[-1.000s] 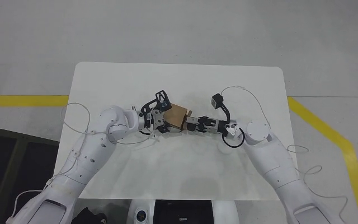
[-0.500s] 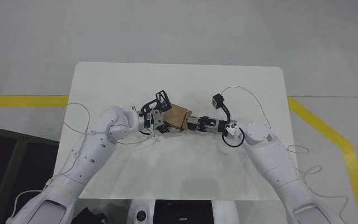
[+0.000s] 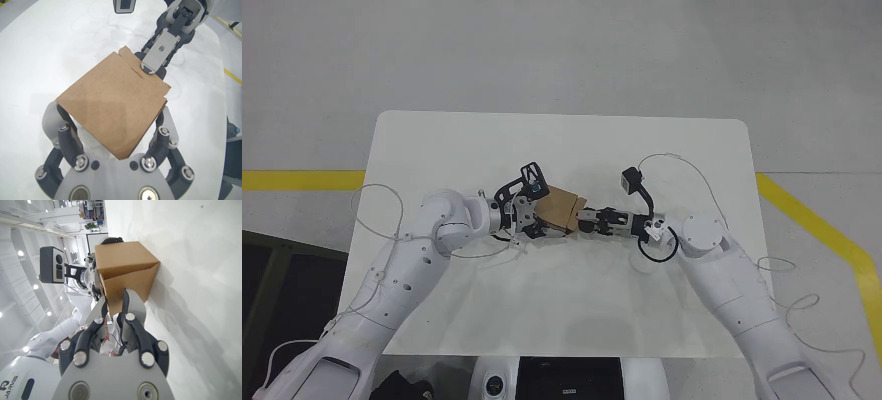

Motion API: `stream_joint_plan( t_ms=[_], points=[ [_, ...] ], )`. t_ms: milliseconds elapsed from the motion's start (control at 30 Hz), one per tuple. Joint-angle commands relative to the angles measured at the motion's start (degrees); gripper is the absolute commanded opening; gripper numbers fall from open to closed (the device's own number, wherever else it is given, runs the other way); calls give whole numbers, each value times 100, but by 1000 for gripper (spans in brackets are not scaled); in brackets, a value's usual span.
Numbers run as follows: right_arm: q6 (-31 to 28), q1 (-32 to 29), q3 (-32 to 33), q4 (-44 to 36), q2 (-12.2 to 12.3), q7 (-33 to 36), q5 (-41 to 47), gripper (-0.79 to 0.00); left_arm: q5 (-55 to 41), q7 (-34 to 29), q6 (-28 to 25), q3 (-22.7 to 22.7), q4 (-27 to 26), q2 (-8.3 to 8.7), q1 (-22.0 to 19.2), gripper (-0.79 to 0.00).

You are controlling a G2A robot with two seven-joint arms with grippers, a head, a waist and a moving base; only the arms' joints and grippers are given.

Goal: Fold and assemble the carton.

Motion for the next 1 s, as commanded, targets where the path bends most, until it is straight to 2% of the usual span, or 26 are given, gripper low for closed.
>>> stream_joint_plan(
  t_ms=[0, 167, 500, 733, 967],
  points=[
    [48, 12, -11, -36, 2, 1, -49, -656, 10, 10, -2, -1, -3, 0, 2, 0],
    [164, 121, -97, -103, -16, 34, -148, -686, 5, 18, -8, 0, -6, -1, 6, 0],
    [259, 394, -281, 14, -77, 78, -265, -693, 0, 11, -22, 1, -25, -2, -1, 0],
    [240, 403, -220, -38, -56, 176, -266, -573, 13, -12, -16, 5, -24, -2, 1, 0],
    [326, 219, 19, -386, 44, 293, -312, -566, 8, -22, -14, 2, -20, 0, 9, 0]
  ],
)
